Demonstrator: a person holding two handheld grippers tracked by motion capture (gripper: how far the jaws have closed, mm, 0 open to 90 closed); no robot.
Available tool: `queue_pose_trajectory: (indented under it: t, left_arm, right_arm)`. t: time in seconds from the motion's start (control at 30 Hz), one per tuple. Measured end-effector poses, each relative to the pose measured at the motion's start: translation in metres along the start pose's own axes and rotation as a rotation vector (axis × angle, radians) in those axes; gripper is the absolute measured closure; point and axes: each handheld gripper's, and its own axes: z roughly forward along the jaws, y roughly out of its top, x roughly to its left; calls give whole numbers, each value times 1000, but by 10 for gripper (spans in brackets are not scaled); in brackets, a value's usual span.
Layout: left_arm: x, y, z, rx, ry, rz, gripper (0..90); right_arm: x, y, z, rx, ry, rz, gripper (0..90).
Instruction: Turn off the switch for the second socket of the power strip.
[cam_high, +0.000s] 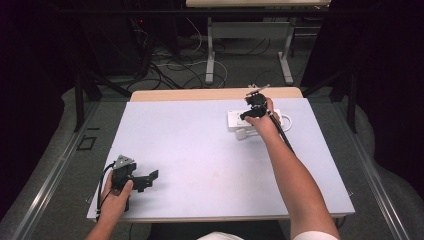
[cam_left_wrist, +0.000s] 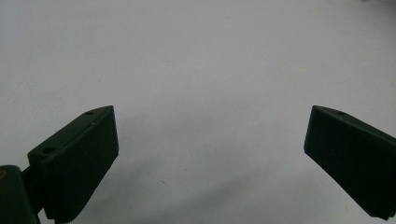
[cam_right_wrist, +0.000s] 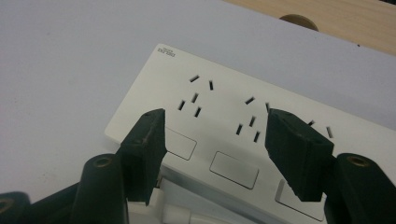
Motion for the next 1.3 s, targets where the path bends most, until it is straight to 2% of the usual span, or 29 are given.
queue_pose_trajectory:
  t: [0.07, 0.13, 0.2, 0.3, 0.33, 0.4, 0.53, 0.57, 0.63, 0.73, 0.97, 1.1, 1.3]
  left_arm:
    - [0, 0, 0, 1, 1, 0, 30]
    - [0, 0, 0, 0, 1, 0, 29]
    - [0, 0, 0, 1, 1, 0, 29]
    - [0, 0, 0, 0, 0, 0, 29]
    - [0, 0, 0, 0, 1, 0, 30]
    - [0, 1, 0, 1, 2, 0, 30]
    - [0, 1, 1, 4, 1, 0, 30]
    - [1, 1, 1, 4, 2, -1, 30]
    - [1, 1, 1, 4, 3, -2, 30]
    - [0, 1, 1, -3, 4, -14, 29]
    - [1, 1, 0, 3, 11, -16, 29]
    - [1, 1, 0, 1, 10, -17, 29]
    - [1, 1, -1, 2, 10, -13, 29]
  right_arm:
    - [1, 1, -1, -8, 6, -4, 374]
    - [0, 1, -3, -6, -21, -28, 338]
    - [0, 1, -4, 3, -19, -32, 339]
    - [1, 0, -5, 15, 1, -17, 339]
    - [1, 0, -6, 18, -6, -21, 333]
    - [1, 0, -7, 12, -8, -35, 278]
    - [4, 0, -11, -4, -4, -26, 168]
    - [4, 0, -12, -7, 8, -35, 149]
    - [5, 0, -14, -9, 4, -41, 148]
    - [10, 1, -19, -29, 26, -39, 19]
    - [16, -1, -31, -49, 9, -46, 0]
    - [20, -2, -38, -50, 18, -74, 0]
    - [26, -5, -46, -51, 20, -83, 0]
